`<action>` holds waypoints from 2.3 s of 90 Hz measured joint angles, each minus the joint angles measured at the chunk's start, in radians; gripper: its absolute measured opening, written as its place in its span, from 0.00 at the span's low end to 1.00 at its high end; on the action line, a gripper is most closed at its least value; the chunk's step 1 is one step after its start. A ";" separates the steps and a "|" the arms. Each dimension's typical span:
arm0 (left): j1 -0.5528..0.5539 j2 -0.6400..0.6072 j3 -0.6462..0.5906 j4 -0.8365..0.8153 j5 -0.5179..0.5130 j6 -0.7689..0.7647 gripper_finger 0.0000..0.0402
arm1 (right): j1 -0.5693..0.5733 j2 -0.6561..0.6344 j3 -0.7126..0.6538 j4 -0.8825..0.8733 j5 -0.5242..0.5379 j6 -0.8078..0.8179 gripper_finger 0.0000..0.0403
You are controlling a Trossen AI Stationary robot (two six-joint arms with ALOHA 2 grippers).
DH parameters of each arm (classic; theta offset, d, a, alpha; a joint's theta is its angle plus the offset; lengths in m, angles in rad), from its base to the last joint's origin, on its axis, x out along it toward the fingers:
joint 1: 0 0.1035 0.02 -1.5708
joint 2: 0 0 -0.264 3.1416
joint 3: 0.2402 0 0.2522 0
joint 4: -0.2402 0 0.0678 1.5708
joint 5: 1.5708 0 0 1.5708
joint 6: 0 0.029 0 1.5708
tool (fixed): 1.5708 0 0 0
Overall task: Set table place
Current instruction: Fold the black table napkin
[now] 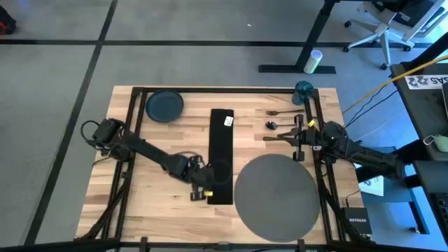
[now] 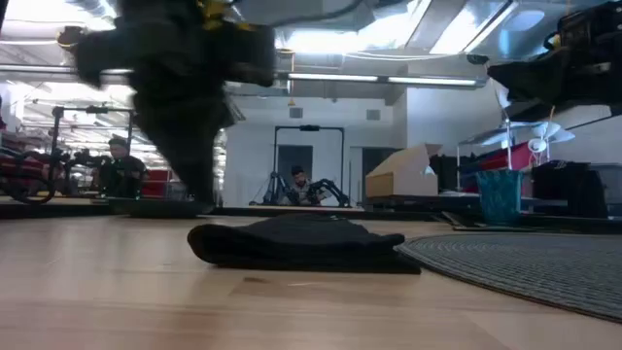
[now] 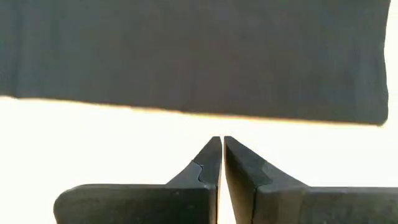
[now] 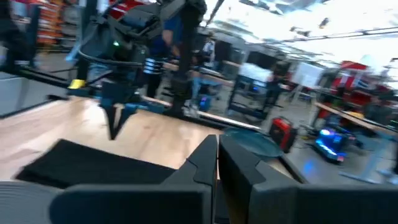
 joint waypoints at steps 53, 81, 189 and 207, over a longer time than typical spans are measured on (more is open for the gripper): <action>-0.077 -0.023 0.000 -0.005 -0.122 -0.031 0.00 | 0.357 0.672 0.539 -0.230 0.286 -0.192 0.00; -0.194 -0.136 0.000 0.021 -0.247 -0.030 0.00 | 0.485 1.078 1.032 -0.811 0.263 -0.345 0.00; -0.162 -0.097 -0.206 0.506 0.077 0.290 0.18 | 0.586 1.084 0.893 -0.790 0.346 -0.203 0.00; -0.142 -0.063 -0.207 0.572 0.053 0.331 0.26 | 0.586 1.084 0.893 -0.801 0.351 -0.204 0.00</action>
